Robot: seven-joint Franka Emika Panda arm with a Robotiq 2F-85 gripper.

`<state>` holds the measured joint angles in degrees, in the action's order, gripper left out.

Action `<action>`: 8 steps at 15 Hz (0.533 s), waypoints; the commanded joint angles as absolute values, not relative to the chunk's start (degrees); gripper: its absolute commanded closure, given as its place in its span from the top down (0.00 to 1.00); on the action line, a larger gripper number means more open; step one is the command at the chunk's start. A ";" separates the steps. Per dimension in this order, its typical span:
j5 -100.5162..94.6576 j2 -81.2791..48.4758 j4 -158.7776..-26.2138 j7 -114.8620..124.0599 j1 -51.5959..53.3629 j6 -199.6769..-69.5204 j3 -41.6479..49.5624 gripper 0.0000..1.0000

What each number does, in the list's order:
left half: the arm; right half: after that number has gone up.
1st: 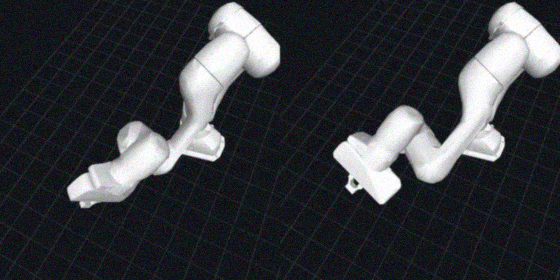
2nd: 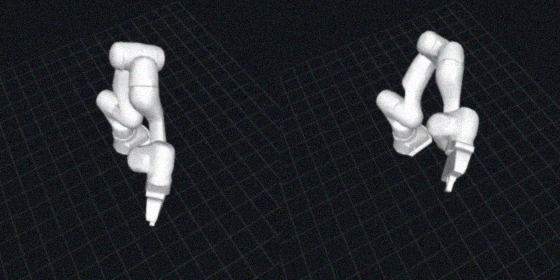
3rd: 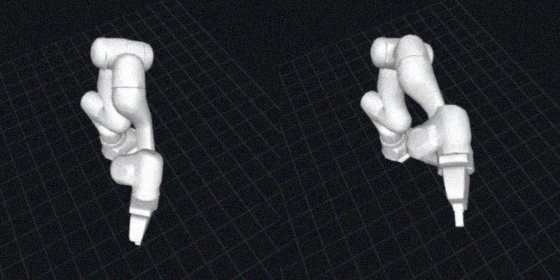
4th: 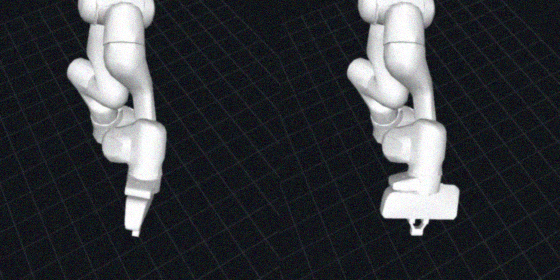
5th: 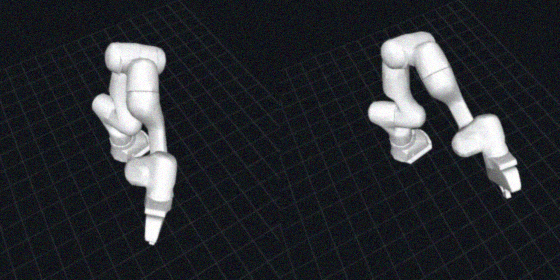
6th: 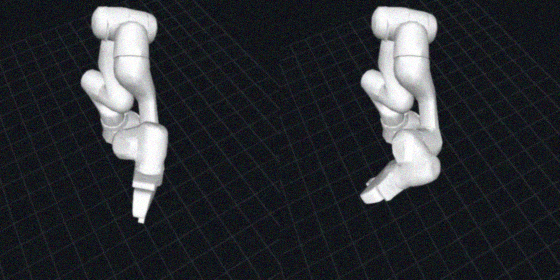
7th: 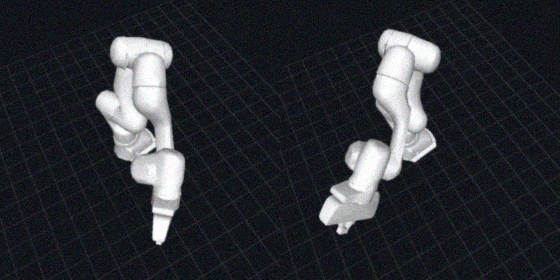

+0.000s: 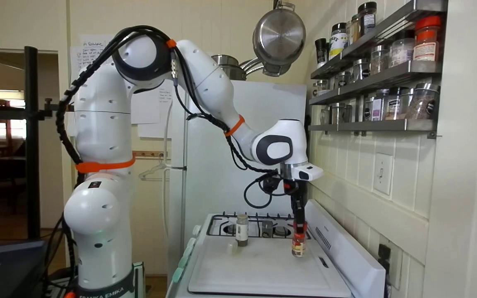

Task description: Put the orange bottle on the shelf

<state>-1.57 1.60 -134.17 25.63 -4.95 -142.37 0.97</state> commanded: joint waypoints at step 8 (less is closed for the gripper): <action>-2.50 -7.70 -124.58 24.69 -1.94 -142.10 1.62 0.25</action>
<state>-1.86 -4.58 -127.92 25.50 -2.93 -142.50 0.97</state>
